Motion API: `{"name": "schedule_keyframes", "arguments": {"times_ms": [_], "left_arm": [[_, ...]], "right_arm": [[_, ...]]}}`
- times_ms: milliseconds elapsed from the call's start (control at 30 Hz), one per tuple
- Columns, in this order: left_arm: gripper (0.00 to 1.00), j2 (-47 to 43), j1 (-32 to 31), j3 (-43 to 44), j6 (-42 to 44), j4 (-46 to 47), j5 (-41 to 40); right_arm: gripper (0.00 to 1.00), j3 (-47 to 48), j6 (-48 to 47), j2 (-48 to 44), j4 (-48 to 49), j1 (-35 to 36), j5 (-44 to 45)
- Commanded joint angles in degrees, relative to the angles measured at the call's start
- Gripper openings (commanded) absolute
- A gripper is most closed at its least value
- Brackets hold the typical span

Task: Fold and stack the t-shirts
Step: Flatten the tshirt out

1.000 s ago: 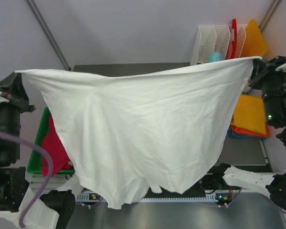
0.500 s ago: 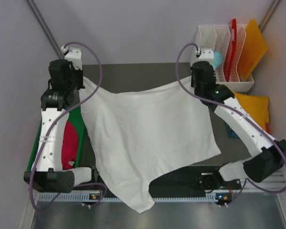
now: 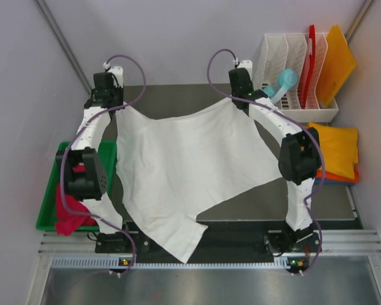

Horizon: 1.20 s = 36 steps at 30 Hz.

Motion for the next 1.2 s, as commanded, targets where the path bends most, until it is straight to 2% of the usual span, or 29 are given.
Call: {"name": "schedule_keyframes", "arguments": {"times_ms": [0,133,433,533,667,833,967,1167], "left_arm": [[0.0,5.0,0.4,7.1,-0.3,6.9,-2.1],[0.0,11.1,0.7,15.1,-0.9,6.2,-3.9],[0.0,22.5,1.0,31.2,-1.6,2.6,-6.9],[0.0,24.4,0.9,33.0,-2.2,2.2,-7.0],[0.0,25.3,0.8,33.3,-3.1,2.3,-7.7],[0.0,23.3,0.4,29.6,-3.6,3.3,-7.5],[0.0,18.2,0.0,24.3,-4.3,4.1,-6.8],[0.0,10.4,-0.3,15.7,-5.9,4.4,-4.9]], "right_arm": [[0.0,10.4,-1.0,7.1,1.5,-2.1,-1.4],[0.0,21.4,-1.9,14.1,-0.9,-2.9,-2.4],[0.0,30.0,2.0,21.1,0.0,-6.5,-7.0],[0.0,30.8,2.8,21.7,0.5,-6.9,-8.6],[0.0,31.4,3.6,22.3,0.9,-7.0,-10.0],[0.0,31.9,3.7,23.0,1.3,-7.1,-11.0],[0.0,30.7,4.0,22.4,0.0,-7.0,-10.5],[0.0,22.4,4.2,17.7,1.4,-7.1,-8.6]]}}
